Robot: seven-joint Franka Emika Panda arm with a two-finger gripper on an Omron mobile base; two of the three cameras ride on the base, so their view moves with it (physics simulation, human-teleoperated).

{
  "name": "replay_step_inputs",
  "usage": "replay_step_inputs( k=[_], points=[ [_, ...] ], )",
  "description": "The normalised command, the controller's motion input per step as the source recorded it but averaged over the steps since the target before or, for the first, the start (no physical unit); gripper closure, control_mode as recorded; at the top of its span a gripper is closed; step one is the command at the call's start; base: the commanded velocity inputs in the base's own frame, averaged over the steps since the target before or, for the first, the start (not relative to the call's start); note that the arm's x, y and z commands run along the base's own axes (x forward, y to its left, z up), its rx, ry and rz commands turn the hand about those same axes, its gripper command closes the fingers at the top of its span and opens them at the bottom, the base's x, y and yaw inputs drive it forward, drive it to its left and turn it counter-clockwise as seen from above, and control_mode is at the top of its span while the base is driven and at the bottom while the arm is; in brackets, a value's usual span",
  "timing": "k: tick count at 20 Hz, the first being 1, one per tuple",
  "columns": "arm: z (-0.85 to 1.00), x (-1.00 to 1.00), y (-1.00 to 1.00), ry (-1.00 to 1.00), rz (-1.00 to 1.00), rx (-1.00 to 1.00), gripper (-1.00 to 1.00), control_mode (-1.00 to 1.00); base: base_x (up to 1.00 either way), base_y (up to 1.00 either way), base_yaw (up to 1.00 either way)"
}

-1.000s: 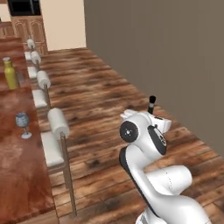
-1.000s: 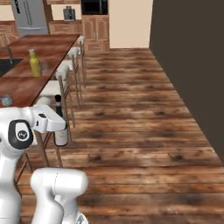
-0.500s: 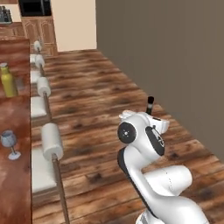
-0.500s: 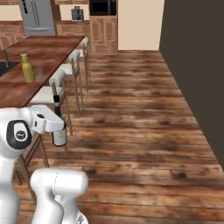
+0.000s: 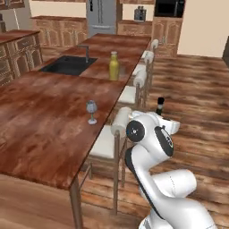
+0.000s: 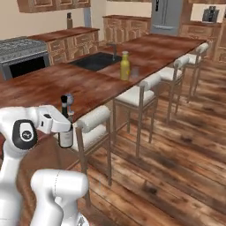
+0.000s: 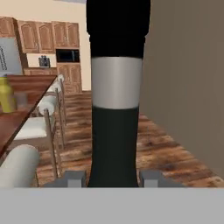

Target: There is a wine glass and glass cup on the dining counter. Place the wine bottle next to the wine glass and the juice bottle next to the glass cup.

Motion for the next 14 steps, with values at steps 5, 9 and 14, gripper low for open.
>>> replay_step_inputs(
  k=[5,9,14],
  points=[
    [0.00,0.00,0.00,0.00,0.00,0.00,1.00,1.00,0.10,-0.06,0.91],
    [0.00,0.00,0.00,0.00,0.00,0.00,1.00,1.00,0.18,-0.18,0.72],
    [0.00,0.00,0.00,0.00,0.00,0.00,1.00,1.00,0.38,-0.43,0.34]
  ],
)
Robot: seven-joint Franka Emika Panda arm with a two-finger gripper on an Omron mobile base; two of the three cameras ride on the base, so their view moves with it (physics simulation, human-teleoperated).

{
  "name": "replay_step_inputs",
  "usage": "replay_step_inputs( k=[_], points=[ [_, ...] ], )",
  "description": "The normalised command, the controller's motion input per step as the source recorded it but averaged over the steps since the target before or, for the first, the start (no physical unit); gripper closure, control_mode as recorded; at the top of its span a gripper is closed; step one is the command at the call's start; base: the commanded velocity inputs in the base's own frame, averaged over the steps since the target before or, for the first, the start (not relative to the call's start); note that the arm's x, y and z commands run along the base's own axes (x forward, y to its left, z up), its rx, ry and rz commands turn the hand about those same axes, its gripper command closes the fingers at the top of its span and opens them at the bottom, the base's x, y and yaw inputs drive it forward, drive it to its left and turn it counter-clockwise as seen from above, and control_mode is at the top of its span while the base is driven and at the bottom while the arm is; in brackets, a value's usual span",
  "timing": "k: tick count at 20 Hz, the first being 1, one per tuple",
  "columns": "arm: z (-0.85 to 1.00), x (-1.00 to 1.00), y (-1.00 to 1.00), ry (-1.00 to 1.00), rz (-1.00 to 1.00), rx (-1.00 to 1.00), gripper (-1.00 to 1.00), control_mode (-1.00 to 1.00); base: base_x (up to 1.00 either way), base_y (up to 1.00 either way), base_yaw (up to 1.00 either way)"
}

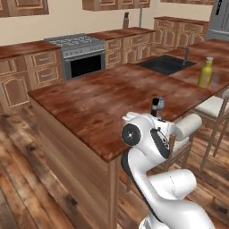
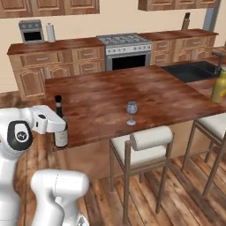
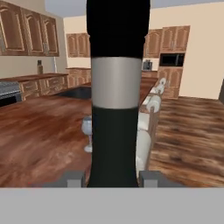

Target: There is a wine glass and glass cup on the dining counter. Place the wine bottle next to the wine glass and the juice bottle next to the glass cup.

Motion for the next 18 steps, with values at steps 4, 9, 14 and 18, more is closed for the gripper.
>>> replay_step_inputs(
  k=[4,9,14,18],
  points=[
    [0.00,0.00,0.00,0.00,0.00,0.00,1.00,1.00,0.47,-0.61,0.07],
    [0.00,0.00,0.00,0.00,0.00,0.00,1.00,1.00,0.56,-0.43,0.07],
    [0.00,0.00,0.00,0.00,0.00,0.00,1.00,1.00,0.57,-0.16,0.00],
    [0.00,0.00,0.00,0.00,0.00,0.00,1.00,1.00,0.49,-0.16,0.02]
  ],
)
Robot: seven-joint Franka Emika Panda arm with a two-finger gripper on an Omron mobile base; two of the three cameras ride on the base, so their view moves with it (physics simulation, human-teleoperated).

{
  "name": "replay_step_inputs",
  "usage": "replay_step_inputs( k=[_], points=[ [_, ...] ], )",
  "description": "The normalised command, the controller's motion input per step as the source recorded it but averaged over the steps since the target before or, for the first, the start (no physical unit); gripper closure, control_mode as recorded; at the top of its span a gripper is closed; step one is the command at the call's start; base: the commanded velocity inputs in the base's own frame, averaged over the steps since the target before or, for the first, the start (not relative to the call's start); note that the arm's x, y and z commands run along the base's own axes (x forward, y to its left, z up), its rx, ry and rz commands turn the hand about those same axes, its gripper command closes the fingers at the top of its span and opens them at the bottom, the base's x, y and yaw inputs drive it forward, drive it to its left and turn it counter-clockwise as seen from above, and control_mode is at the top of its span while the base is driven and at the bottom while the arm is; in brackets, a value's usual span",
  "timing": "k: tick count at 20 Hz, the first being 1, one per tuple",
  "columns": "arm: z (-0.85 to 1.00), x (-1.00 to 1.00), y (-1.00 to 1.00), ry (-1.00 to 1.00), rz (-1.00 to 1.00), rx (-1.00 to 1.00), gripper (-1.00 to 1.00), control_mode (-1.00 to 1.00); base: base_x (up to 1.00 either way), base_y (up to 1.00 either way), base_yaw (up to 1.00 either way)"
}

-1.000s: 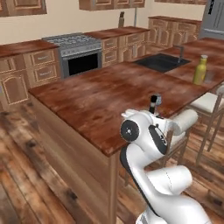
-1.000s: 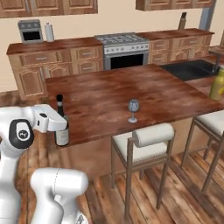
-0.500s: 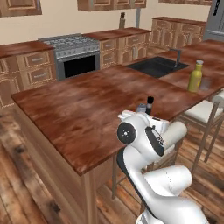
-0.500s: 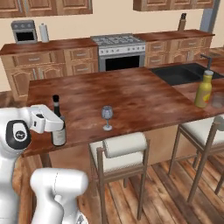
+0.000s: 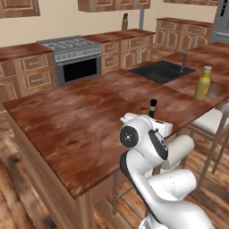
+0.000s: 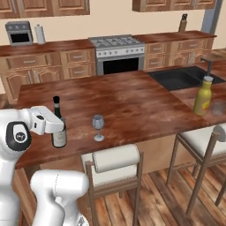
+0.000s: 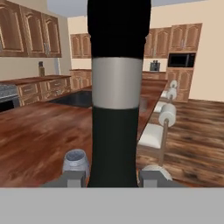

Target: There is a wine glass and glass cup on the dining counter. Place the wine bottle next to the wine glass and the juice bottle next to the glass cup.

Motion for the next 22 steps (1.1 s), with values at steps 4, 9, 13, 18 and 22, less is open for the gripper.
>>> replay_step_inputs(
  k=[4,9,13,18,22],
  points=[
    [0.00,0.00,0.00,0.00,0.00,0.00,1.00,1.00,0.37,-0.13,0.00],
    [0.00,0.00,0.00,0.00,0.00,0.00,1.00,1.00,0.36,-0.06,0.00],
    [0.00,0.00,0.00,0.00,0.00,0.00,1.00,1.00,0.04,-0.03,0.00],
    [0.00,0.00,0.00,0.00,0.00,0.00,1.00,1.00,0.00,0.00,0.00],
    [0.00,0.00,0.00,0.00,0.00,0.00,1.00,1.00,0.00,0.00,0.00]
  ],
)
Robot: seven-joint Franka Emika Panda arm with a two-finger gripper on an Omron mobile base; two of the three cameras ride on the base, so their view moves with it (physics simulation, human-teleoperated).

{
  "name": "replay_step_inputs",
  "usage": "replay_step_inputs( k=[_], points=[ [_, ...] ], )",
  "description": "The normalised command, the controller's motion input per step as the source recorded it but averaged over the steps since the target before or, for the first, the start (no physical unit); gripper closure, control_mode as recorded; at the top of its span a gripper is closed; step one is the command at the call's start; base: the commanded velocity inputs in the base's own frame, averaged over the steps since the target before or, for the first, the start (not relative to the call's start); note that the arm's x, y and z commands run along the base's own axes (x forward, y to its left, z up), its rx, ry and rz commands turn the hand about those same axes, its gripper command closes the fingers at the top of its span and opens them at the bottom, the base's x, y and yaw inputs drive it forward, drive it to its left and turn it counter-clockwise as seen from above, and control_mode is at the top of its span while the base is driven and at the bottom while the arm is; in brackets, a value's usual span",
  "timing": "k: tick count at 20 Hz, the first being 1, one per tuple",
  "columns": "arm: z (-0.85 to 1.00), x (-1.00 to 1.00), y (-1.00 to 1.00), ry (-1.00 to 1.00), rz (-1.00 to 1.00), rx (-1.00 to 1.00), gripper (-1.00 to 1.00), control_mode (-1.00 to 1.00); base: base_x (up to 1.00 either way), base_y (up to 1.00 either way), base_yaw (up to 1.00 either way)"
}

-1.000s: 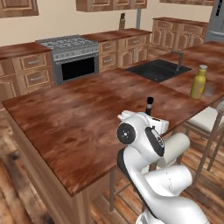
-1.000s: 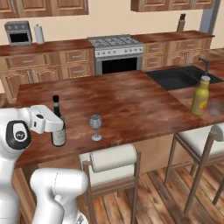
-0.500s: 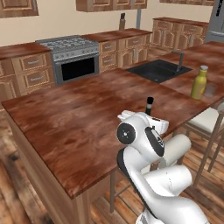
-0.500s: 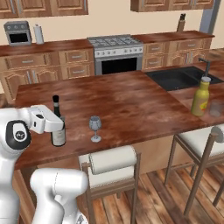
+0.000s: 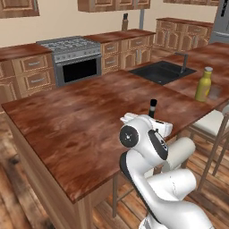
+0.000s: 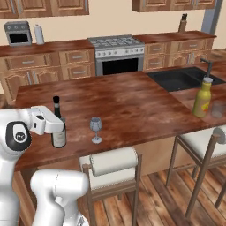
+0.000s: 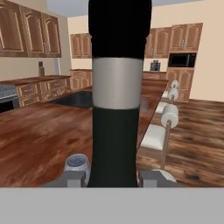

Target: There is a wine glass and glass cup on the dining counter. Place the wine bottle next to the wine glass and the juice bottle next to the glass cup.

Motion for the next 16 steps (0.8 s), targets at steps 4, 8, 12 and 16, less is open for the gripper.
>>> replay_step_inputs(
  k=[4,8,12,16],
  points=[
    [0.00,0.00,0.00,0.00,0.00,0.00,1.00,1.00,0.00,-0.02,0.00],
    [-0.02,0.06,0.01,0.00,-0.03,-0.01,1.00,-1.00,0.02,-0.01,0.00],
    [-0.07,0.28,0.14,-0.14,-0.17,-0.04,1.00,-1.00,0.00,0.00,0.00],
    [-0.14,0.45,0.26,-0.11,-0.24,-0.05,1.00,-1.00,0.00,0.00,0.00]
  ],
)
